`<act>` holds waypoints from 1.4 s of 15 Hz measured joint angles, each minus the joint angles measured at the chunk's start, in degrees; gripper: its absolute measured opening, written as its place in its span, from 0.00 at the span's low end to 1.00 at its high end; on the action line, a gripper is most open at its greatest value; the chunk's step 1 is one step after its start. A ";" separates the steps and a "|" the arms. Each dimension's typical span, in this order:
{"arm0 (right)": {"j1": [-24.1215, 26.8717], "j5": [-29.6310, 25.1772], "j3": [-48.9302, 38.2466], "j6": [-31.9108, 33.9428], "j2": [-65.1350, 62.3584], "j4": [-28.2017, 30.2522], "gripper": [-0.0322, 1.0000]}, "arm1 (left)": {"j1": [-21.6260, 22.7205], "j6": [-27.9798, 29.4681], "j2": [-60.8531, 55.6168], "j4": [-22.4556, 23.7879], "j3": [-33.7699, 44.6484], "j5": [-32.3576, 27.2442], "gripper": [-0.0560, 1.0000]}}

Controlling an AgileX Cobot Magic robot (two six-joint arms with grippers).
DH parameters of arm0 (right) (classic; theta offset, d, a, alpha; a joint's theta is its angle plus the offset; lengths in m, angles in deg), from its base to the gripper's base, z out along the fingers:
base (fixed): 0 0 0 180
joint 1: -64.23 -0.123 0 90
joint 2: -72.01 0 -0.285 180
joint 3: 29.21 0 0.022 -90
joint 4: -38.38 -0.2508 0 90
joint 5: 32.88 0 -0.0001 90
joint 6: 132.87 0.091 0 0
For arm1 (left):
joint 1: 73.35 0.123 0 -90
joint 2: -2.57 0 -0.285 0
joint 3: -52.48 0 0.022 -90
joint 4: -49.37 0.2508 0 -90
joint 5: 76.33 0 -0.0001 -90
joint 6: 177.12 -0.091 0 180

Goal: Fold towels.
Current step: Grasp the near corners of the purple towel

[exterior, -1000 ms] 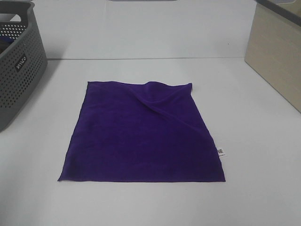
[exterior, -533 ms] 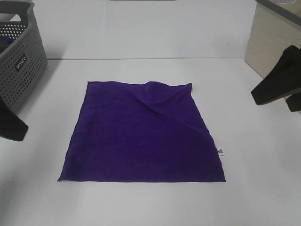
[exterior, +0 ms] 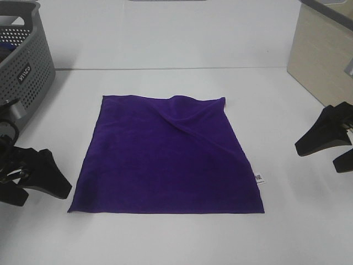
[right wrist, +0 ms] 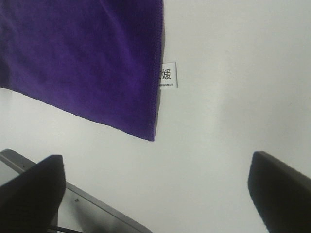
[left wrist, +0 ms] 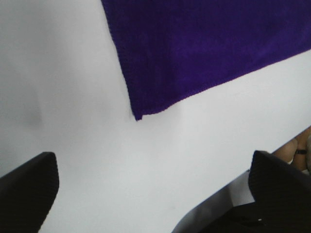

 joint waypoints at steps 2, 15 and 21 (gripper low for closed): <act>0.00 0.00 0.00 0.00 0.23 0.06 0.99 | 0.00 0.00 1.26 -0.97 0.00 2.69 0.99; -0.52 8.77 -0.06 2.58 5.90 -5.44 0.99 | 0.00 -0.34 3.27 -1.89 0.00 8.31 0.99; -15.36 14.21 0.17 -0.06 16.16 -7.05 0.98 | 0.00 -1.15 3.50 -3.61 0.00 9.63 0.96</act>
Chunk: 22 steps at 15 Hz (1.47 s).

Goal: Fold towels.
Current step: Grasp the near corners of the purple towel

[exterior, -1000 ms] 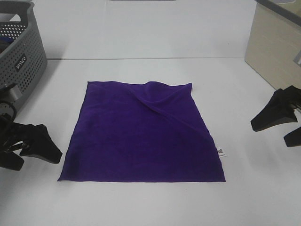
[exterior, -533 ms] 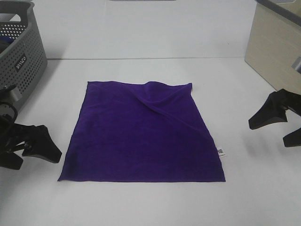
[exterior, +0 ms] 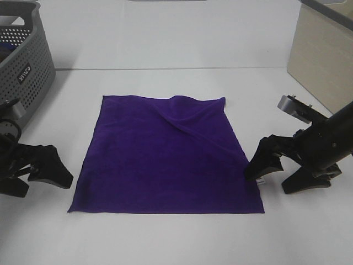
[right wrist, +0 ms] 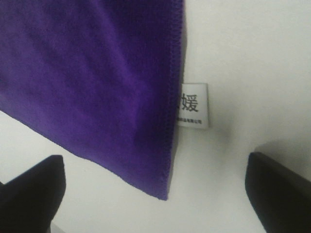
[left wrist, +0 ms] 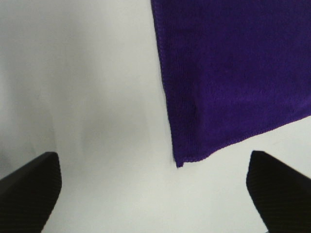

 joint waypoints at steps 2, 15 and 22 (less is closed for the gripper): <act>-0.06 -0.74 0.40 0.00 1.09 -1.49 0.98 | 0.00 -1.72 1.89 -1.38 -0.17 0.17 0.96; -0.06 -0.80 0.46 0.92 2.52 -3.38 0.89 | -7.28 -1.83 10.94 -4.76 -7.91 -4.47 0.82; -11.00 -13.69 15.36 12.43 13.81 4.47 0.68 | -16.56 16.73 22.80 11.75 -28.88 -20.57 0.73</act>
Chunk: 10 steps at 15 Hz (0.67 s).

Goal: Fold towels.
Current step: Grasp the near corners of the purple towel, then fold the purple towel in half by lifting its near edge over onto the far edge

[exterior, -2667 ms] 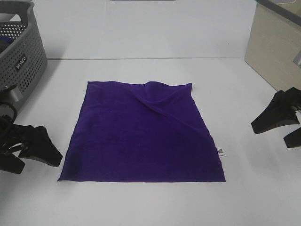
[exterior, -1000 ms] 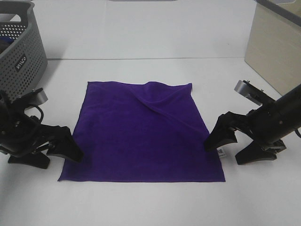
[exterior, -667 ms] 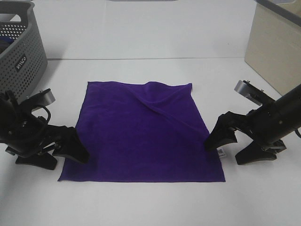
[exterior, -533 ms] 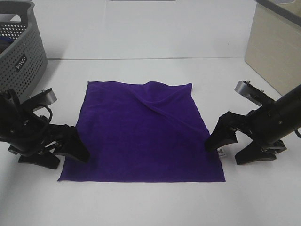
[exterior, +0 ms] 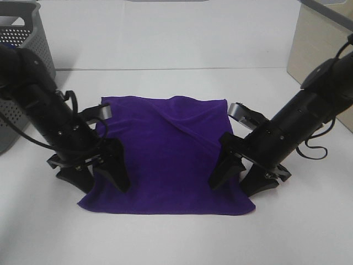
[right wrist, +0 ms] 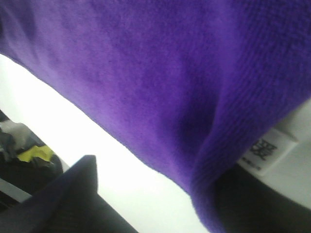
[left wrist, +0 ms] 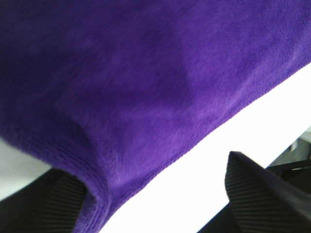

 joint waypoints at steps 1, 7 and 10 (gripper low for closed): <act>-1.15 -0.40 2.01 3.09 0.46 4.30 0.60 | -1.43 1.89 0.80 1.83 -2.12 -0.06 0.65; -1.83 -0.34 5.50 7.28 1.32 11.46 0.06 | -3.27 4.41 2.52 4.87 -5.16 3.04 0.06; -2.12 0.97 5.50 7.33 -0.17 12.95 0.06 | -3.38 4.41 1.66 6.59 -5.16 2.69 0.06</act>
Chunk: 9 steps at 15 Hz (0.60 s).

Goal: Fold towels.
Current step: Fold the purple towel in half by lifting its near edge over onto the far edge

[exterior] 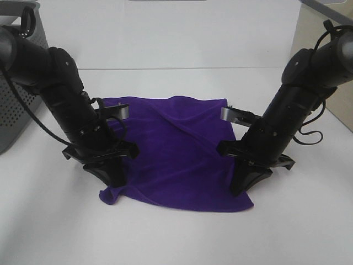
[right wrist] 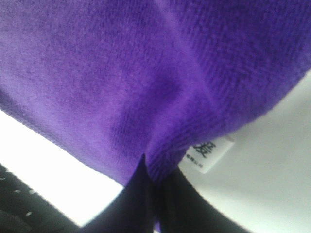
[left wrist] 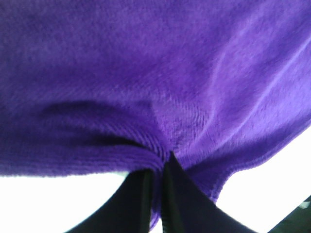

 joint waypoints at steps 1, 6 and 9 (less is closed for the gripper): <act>0.00 1.49 -0.06 0.00 -1.49 1.26 0.06 | -0.06 0.00 -1.20 1.20 0.06 -0.11 0.06; 0.00 -0.46 0.57 0.52 -17.53 1.49 0.06 | -0.06 3.44 -16.10 3.09 0.11 -1.55 0.06; 0.00 -1.66 7.33 0.97 -21.72 2.35 0.06 | 0.00 5.56 -23.09 5.39 0.06 0.40 0.06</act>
